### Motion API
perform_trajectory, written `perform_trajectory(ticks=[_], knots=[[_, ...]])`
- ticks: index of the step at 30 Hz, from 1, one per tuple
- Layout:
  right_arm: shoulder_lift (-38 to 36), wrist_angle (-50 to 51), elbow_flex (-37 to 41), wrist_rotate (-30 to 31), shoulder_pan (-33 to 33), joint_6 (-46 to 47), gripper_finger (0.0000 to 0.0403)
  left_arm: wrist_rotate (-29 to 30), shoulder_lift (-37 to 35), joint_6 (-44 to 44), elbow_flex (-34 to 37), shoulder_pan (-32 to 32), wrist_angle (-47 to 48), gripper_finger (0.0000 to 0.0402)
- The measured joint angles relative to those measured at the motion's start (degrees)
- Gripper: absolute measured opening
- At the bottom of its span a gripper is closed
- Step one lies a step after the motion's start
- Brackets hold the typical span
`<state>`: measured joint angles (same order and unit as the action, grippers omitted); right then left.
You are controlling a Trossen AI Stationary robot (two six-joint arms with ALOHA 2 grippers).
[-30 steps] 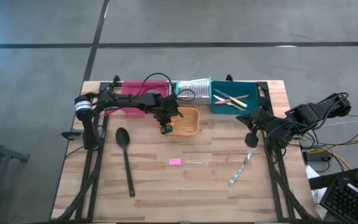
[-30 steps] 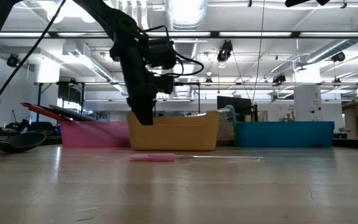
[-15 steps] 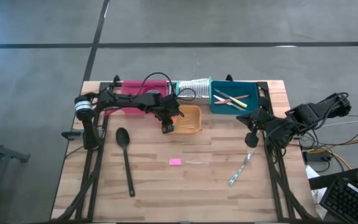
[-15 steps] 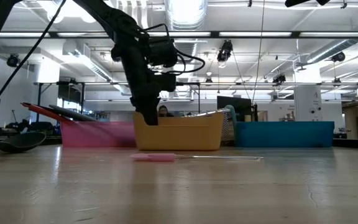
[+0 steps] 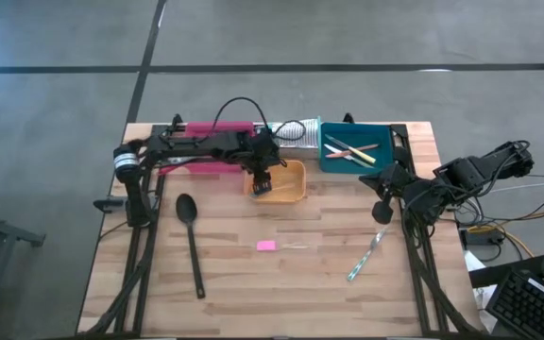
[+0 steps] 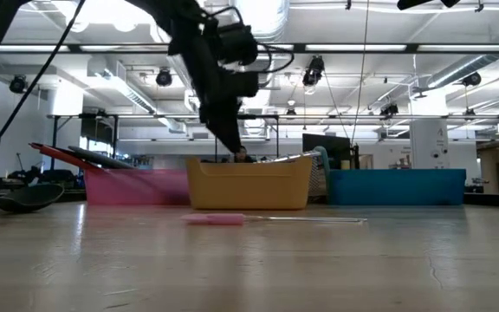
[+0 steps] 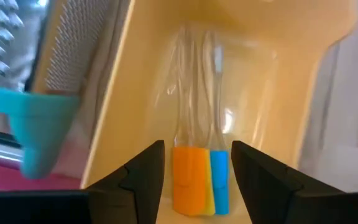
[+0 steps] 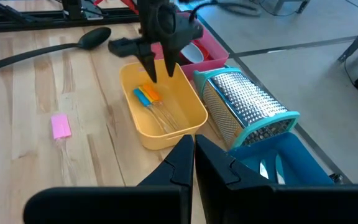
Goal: Pick & Place Kitchen Items
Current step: Put the blue patterned knife into the blue bin
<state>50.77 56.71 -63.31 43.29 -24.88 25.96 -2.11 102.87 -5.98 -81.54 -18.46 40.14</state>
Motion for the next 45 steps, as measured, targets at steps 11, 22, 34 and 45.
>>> perform_trajectory(ticks=[11,22,34,45], knots=[[0.01,0.01,0.0,-0.31,0.0,0.0,0.0008,-0.11,-0.13,3.68,-14.05,4.71,17.16,0.019],[-0.01,-0.96,0.0,-0.35,0.02,-0.02,0.0008,9.56,-2.8,4.53,-15.7,18.37,19.82,0.019],[0.01,-10.03,0.02,-0.33,0.02,-16.11,0.0008,38.28,-9.81,4.81,-11.11,40.59,16.02,0.019],[5.14,-35.18,0.94,-0.34,0.02,-50.91,0.0008,51.09,-23.09,3.0,11.26,52.43,-8.03,0.0176]])
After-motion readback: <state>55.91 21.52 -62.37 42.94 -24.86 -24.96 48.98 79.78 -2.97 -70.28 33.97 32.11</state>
